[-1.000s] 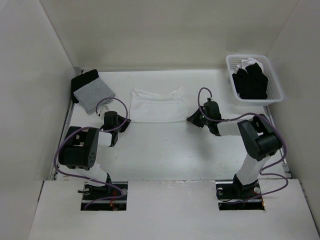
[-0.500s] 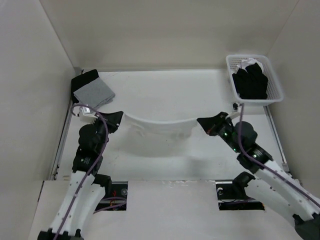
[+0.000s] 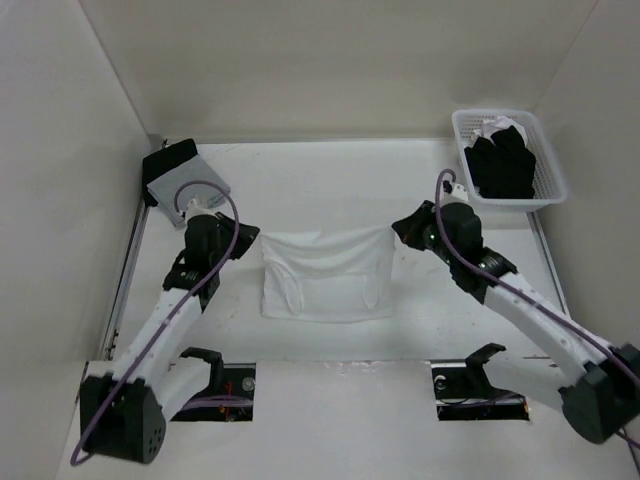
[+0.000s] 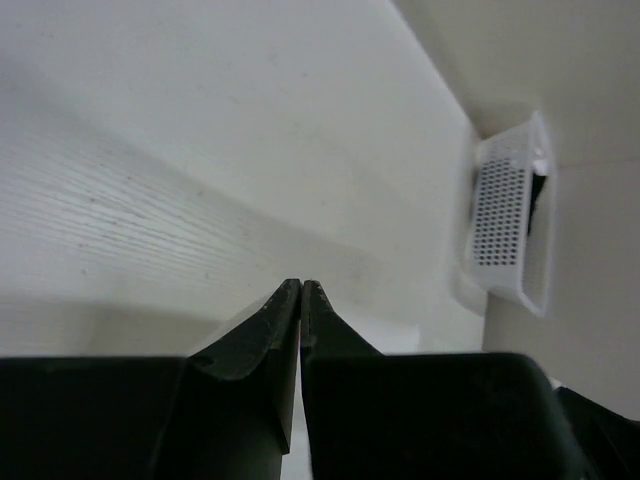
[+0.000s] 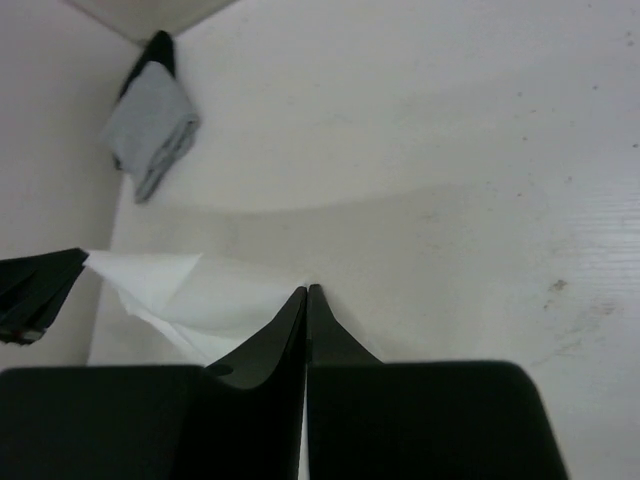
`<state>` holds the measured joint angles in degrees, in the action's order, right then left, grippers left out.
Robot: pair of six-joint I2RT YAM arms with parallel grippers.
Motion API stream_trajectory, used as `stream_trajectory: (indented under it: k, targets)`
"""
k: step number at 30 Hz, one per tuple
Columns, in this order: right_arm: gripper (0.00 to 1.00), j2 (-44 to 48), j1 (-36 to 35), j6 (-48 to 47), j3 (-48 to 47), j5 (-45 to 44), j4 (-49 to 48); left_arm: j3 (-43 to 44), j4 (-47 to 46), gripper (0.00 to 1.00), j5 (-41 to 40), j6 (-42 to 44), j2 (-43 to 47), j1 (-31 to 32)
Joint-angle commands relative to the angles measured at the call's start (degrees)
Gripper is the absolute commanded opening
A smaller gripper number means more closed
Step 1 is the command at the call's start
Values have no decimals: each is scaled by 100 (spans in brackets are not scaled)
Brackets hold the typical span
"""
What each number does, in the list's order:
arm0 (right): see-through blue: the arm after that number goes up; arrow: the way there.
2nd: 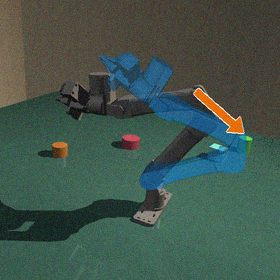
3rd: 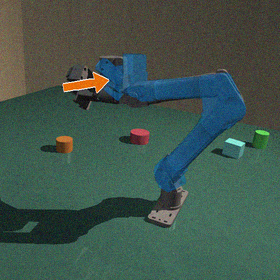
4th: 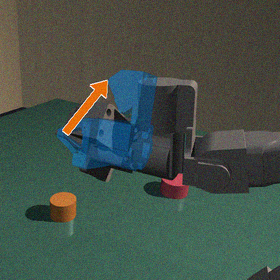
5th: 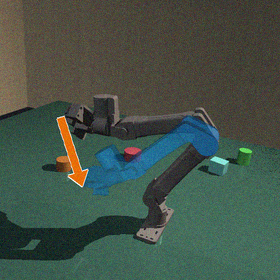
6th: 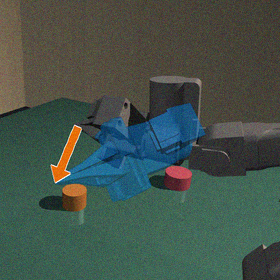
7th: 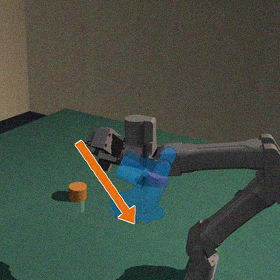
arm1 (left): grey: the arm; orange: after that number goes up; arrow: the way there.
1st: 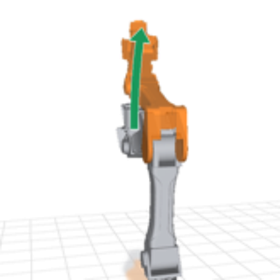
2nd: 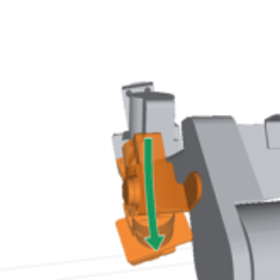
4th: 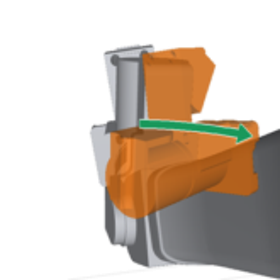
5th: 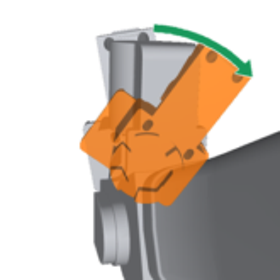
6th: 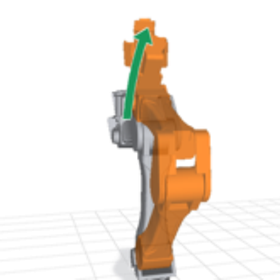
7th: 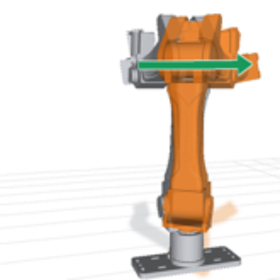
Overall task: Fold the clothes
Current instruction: Fold the tank top
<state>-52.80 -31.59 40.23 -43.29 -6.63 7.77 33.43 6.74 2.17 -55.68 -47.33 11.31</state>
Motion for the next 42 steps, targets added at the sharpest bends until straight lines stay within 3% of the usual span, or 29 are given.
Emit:
stream_trajectory:
  k: [1,6,10,19,26,38,42]
  targets:
    - [2,-1045,587,-41,-109,820,-1030,66,-1208,2,-32,101,-1116,-142]
    - [2,-2979,1273,117,-1057,1480,-1682,848,-2167,2,63,-118,-3112,-309]
    - [2,-3483,1450,169,-1358,1595,-1726,1139,-2318,2,29,-154,-3441,-275]
    - [2,-2299,1433,301,477,1437,-2323,-229,-2450,3,-15,22,-2072,-2]
    - [2,-1199,1284,257,1612,1402,-2131,-1505,-2222,4,-33,154,-603,16]
    - [3,-768,774,582,2333,1068,-1762,-2446,-1941,4,64,277,188,-2]
    - [4,-873,633,740,2518,954,-1682,-2596,-1826,9,81,338,259,33]
